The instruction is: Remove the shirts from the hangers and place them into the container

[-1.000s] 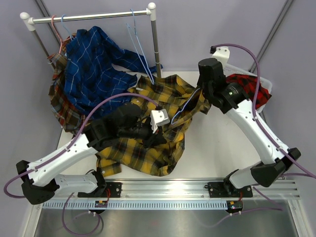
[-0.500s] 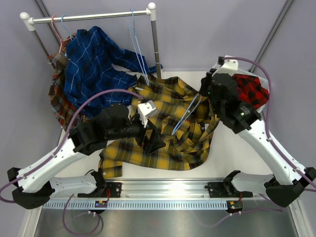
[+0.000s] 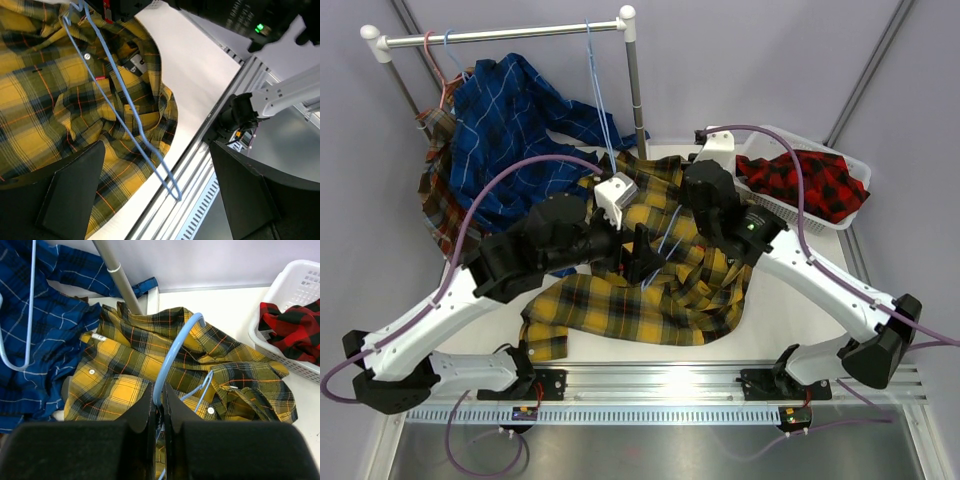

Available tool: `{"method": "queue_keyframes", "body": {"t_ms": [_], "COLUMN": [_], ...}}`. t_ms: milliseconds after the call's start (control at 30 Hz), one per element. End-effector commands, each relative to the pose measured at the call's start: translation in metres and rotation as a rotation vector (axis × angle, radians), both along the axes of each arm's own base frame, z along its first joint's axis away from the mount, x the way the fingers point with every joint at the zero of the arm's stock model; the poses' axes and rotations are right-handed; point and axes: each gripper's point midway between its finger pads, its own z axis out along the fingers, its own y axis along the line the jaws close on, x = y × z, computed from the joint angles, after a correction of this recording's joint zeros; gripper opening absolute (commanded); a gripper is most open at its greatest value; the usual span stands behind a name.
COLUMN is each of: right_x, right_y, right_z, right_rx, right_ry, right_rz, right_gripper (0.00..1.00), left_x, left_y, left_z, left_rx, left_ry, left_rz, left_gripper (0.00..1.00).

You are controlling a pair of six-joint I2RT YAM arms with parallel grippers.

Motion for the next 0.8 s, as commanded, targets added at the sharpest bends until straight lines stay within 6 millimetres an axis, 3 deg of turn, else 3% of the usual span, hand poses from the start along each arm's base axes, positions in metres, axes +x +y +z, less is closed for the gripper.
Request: {"method": "queue_keyframes", "body": {"t_ms": [0,400,533,633,667,733,767], "right_x": [0.004,0.004,0.006,0.006,0.005,0.005,0.005], "right_y": [0.001,0.008,0.01,0.011,0.01,0.01,0.011], "right_z": [0.037,0.055,0.06,0.062,0.062,0.062,0.061], "right_rx": [0.037,-0.014,-0.032,-0.044,-0.05,-0.053,-0.056], "right_ry": [-0.107,-0.167,-0.182,-0.187,-0.189,-0.19,-0.188], "right_rz": [-0.068,-0.098,-0.109,-0.11,-0.114,-0.112,-0.11], "right_gripper": [0.0,0.0,0.0,0.0,0.0,0.0,0.0], "left_x": [0.018,0.038,0.043,0.048,0.049,0.051,0.051], "left_y": [-0.004,-0.003,0.0,0.006,0.008,0.014,0.014], "left_z": [-0.001,-0.065,-0.077,-0.081,-0.083,-0.084,-0.085], "left_rx": [-0.009,0.162,0.196,0.225,0.233,0.241,0.241], "left_ry": [0.009,0.086,0.089,0.077,0.075,0.063,0.063], "left_rz": [0.102,0.213,0.244,0.279,0.289,0.313,0.311], "left_gripper": [0.9,0.65,0.51,0.34,0.23,0.11,0.11]}}
